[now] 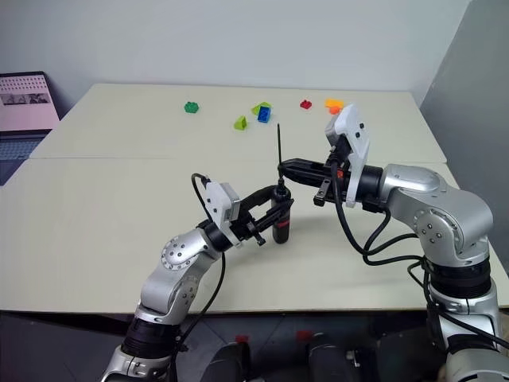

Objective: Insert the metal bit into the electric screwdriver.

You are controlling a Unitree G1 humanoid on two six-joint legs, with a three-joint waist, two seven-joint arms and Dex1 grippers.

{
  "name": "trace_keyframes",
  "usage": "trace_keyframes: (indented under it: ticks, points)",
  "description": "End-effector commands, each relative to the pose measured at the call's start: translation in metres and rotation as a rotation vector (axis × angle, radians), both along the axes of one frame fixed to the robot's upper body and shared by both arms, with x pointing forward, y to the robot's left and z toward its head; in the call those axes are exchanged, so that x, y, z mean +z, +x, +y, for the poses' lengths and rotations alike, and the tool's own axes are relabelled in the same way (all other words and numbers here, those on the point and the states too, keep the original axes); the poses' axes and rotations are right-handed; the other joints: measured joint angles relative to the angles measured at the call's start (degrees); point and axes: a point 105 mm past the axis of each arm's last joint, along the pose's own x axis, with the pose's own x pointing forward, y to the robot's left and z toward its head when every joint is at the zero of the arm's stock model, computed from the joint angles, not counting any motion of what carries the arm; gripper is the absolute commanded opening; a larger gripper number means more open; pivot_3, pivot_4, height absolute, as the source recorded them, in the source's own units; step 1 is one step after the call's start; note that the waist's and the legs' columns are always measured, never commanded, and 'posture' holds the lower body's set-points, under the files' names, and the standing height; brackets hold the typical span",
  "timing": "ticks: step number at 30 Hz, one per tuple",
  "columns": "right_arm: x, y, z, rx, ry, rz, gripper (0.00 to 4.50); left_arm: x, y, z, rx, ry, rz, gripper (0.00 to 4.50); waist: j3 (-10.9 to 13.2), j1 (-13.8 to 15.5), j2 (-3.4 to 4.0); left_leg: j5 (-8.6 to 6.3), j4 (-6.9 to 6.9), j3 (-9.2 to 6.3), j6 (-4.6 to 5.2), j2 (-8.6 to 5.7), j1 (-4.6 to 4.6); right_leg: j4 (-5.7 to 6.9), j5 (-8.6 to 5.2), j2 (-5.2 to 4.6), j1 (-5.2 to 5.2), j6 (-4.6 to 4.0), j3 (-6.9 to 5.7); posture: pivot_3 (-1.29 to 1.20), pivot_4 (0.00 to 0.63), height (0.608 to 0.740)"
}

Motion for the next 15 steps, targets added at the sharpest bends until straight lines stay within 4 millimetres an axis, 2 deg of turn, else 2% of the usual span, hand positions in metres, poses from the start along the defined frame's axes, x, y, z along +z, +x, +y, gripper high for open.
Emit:
trace_keyframes:
  ticks: [1,15]
  points:
    - [-0.0072,-0.0014,0.0027,0.012,-0.038,0.031,0.0,0.0042,-0.0008,0.0001,0.003,0.018,-0.035,1.64,-0.01,0.0,0.0,0.0,0.0,0.0,0.0,0.0,0.0,0.0,0.0,0.0,0.0,0.0,0.0,0.0,0.15,0.74]
    - [-0.0138,0.0026,-0.0011,0.043,-0.043,0.042,0.0,0.0046,-0.0001,-0.0004,0.007,0.013,-0.036,1.64,-0.03,0.0,-0.01,0.01,0.01,0.0,0.02,0.0,0.04,0.0,0.0,0.0,0.04,-0.01,0.0,0.0,0.15,0.74]
